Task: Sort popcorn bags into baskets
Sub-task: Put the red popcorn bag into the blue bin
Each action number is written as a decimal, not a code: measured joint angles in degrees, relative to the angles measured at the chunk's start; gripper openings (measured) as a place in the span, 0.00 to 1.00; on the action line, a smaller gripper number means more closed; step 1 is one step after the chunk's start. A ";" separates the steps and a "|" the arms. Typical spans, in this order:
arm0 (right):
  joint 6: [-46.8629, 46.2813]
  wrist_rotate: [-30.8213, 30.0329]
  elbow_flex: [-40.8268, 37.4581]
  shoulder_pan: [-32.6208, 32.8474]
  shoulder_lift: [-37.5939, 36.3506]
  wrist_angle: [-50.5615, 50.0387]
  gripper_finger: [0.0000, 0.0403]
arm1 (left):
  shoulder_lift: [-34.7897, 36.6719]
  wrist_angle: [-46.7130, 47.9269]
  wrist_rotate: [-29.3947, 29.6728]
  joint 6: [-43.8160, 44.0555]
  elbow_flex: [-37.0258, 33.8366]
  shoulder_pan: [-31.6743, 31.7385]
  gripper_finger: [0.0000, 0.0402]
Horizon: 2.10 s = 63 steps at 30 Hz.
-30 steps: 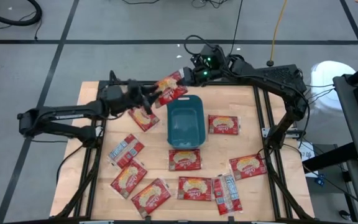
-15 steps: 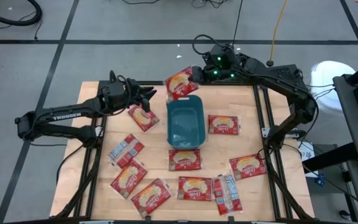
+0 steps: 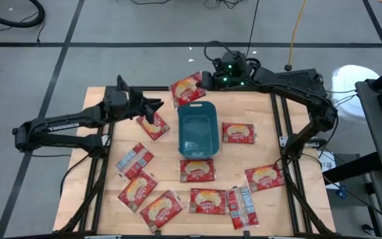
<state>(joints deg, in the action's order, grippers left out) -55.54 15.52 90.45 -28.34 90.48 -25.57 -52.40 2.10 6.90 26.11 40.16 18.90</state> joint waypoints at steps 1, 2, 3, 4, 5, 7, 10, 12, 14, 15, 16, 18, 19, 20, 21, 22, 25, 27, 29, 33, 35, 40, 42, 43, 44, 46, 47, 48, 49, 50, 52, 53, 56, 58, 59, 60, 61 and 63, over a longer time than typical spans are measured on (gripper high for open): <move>0.05 -0.09 -0.60 0.00 0.04 -0.80 0.03 | 0.09 0.47 0.01 0.38 0.00 -0.52 0.30; 0.08 -0.06 -1.00 0.00 0.09 -1.75 0.03 | 0.11 0.87 0.02 0.96 0.00 -0.97 0.30; 0.08 0.27 -1.16 0.09 0.09 -2.95 0.02 | 0.08 1.10 0.02 1.66 0.00 -1.38 0.30; 0.07 0.59 -1.19 0.37 0.06 -4.23 0.02 | 0.06 1.30 0.00 2.17 0.00 -1.81 0.30; 0.20 0.69 -1.20 0.86 0.00 -5.39 0.02 | 0.04 1.28 -0.02 2.66 0.00 -2.23 0.30; 0.75 -0.98 -1.20 2.22 -0.16 -7.61 0.02 | 0.06 1.22 0.02 2.97 0.00 -3.00 0.30; -0.16 -2.72 -1.03 4.00 -0.77 -11.04 0.02 | 0.04 1.24 0.04 2.97 0.00 -3.76 0.30; -0.36 -3.28 1.53 4.97 -0.97 -14.60 0.02 | 0.04 1.23 0.02 2.97 0.00 -4.07 0.30; 0.52 -5.37 5.21 6.12 -1.20 -20.26 0.02 | 0.04 1.22 0.09 3.22 0.00 -4.36 0.30; 0.98 -7.12 6.96 6.67 -1.30 -23.05 0.02 | 0.04 1.21 0.09 3.61 0.00 -4.48 0.30; 1.53 -9.43 8.20 7.20 -1.39 -25.11 0.02 | 0.04 1.21 0.09 3.93 0.00 -4.61 0.30; 2.28 -13.02 9.29 7.90 -1.40 -28.71 0.01 | 0.04 1.21 0.09 4.07 0.00 -4.79 0.30; 2.40 -14.36 9.27 8.03 -1.33 -30.36 0.01 | 0.04 1.21 0.09 3.97 0.00 -4.81 0.30; 2.51 -15.35 9.03 8.06 -1.23 -31.43 0.01 | 0.00 1.21 0.09 3.60 0.00 -4.81 0.30; 2.72 -15.74 8.37 8.01 -1.18 -31.54 0.01 | -0.08 1.21 0.11 3.27 0.00 -4.79 0.30; 2.73 -15.67 7.46 7.99 -1.15 -31.10 0.01 | -0.15 1.23 0.13 2.84 0.00 -4.79 0.30; 2.65 -16.12 4.91 8.03 -0.92 -30.01 0.02 | -0.15 1.19 0.15 1.48 0.00 -4.67 0.30; 2.84 -18.35 3.39 8.54 -0.87 -29.98 0.02 | -0.15 1.21 0.15 1.38 0.00 -4.66 0.30; 2.88 -20.45 1.90 8.68 -0.87 -29.39 0.02 | -0.15 1.20 0.15 1.40 0.00 -4.66 0.30; 3.22 -20.72 -0.92 8.52 -0.87 -24.51 0.03 | -0.15 1.21 0.15 1.40 0.00 -4.66 0.30; 2.81 -20.04 -2.45 8.52 -0.87 -21.60 0.03 | -0.15 1.21 0.15 1.40 0.00 -4.66 0.30; 1.84 -18.56 -5.72 8.60 -0.87 -21.71 0.03 | -0.15 1.25 0.15 1.41 0.00 -4.66 0.30; 1.59 -18.50 -6.20 8.62 -0.87 -22.42 0.03 | -0.15 1.25 0.16 1.66 0.00 -4.66 0.30; 1.63 -18.81 -6.20 8.74 -0.87 -22.74 0.03 | -0.15 1.25 0.26 2.06 0.00 -4.66 0.30; 1.85 -19.69 -6.20 8.83 -0.87 -22.74 0.03 | -0.34 1.24 0.49 2.42 0.00 -4.66 0.30; 2.68 -21.56 -6.18 8.94 -0.66 -22.22 0.03 | -0.97 1.18 0.64 2.53 0.00 -4.75 0.30; 3.50 -21.83 -6.18 8.94 -0.55 -22.04 0.03 | -1.15 1.39 0.64 2.53 0.00 -4.79 0.30; 4.06 -21.84 -6.18 8.94 -0.51 -22.11 0.03 | -1.46 1.30 0.66 2.54 0.00 -4.79 0.30; 4.26 -22.22 -6.18 8.94 -0.50 -22.31 0.03 | -1.83 0.89 0.63 2.58 0.02 -4.79 0.30; 4.23 -22.97 -6.18 8.94 -0.50 -22.39 0.03 | -2.14 0.89 0.66 2.63 0.02 -4.79 0.30; 4.21 -23.14 -6.18 8.94 -0.36 -22.38 0.03 | -3.20 0.79 0.67 2.69 0.00 -4.79 0.30; 4.21 -23.16 -6.18 8.92 -0.09 -22.52 0.03 | -3.80 0.13 0.67 2.71 0.00 -4.79 0.30; 4.07 -23.22 -6.18 8.93 0.86 -22.82 0.03 | -5.87 -2.28 0.68 2.31 0.00 -4.79 0.30; 3.95 -23.19 -6.18 8.94 1.44 -22.70 0.03 | -7.52 -4.35 0.70 1.30 0.00 -4.79 0.30; 4.51 -23.24 -6.18 8.96 1.80 -22.80 0.03 | -8.17 -5.23 0.70 0.91 0.00 -4.79 0.30; 5.18 -23.38 -6.18 8.96 2.15 -22.86 0.03 | -8.72 -5.82 0.70 0.81 0.00 -4.79 0.30; 5.44 -23.83 -6.18 8.96 2.37 -22.98 0.03 | -9.27 -6.88 0.70 0.81 0.00 -4.79 0.30; 5.43 -25.00 -6.18 8.96 2.72 -23.69 0.03 | -10.27 -8.18 0.70 0.84 0.00 -4.79 0.30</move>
<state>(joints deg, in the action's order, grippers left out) -50.11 -9.48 84.27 -19.38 93.19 -49.25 -62.67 -6.08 7.60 26.95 40.16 14.11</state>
